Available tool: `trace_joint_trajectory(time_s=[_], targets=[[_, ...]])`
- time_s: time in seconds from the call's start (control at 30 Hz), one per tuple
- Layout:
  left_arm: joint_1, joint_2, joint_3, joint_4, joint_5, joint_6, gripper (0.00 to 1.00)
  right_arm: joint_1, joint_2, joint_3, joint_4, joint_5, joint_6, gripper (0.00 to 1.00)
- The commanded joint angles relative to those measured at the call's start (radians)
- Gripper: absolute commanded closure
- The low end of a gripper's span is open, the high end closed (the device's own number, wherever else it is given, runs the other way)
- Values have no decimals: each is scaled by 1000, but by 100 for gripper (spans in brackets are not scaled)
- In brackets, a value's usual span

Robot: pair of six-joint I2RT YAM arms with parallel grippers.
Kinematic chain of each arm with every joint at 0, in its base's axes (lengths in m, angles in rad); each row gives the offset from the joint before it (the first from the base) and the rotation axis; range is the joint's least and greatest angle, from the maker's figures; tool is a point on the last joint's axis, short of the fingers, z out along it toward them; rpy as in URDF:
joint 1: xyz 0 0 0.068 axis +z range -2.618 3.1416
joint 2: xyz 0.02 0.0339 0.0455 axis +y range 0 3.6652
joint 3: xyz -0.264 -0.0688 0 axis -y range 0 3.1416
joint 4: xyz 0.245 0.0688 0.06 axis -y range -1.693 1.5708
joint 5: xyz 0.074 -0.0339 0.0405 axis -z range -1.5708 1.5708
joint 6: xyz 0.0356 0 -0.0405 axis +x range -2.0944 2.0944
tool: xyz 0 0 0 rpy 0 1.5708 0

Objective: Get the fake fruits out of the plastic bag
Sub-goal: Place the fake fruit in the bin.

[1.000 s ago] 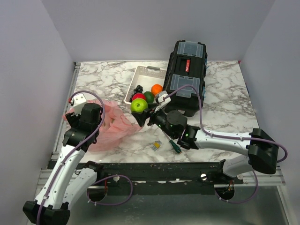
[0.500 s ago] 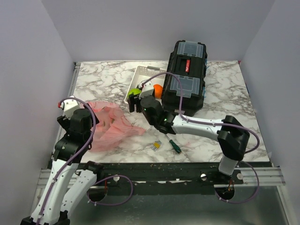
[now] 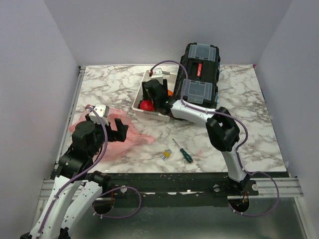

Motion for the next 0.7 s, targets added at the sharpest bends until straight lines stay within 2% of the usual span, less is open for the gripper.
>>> trace_joint_trajectory(time_s=[0.0,0.33,0.67], targets=[[-19,-21,-23,89,263,70,1,-7,58,71,-84,-11,-4,53],[-36,-26,-34,109,315,77,1,-12,90,101,-107,-47,2,24],[-41,-28,-41,120,321,81,1,-12,47,80,-126,-78,3,11]])
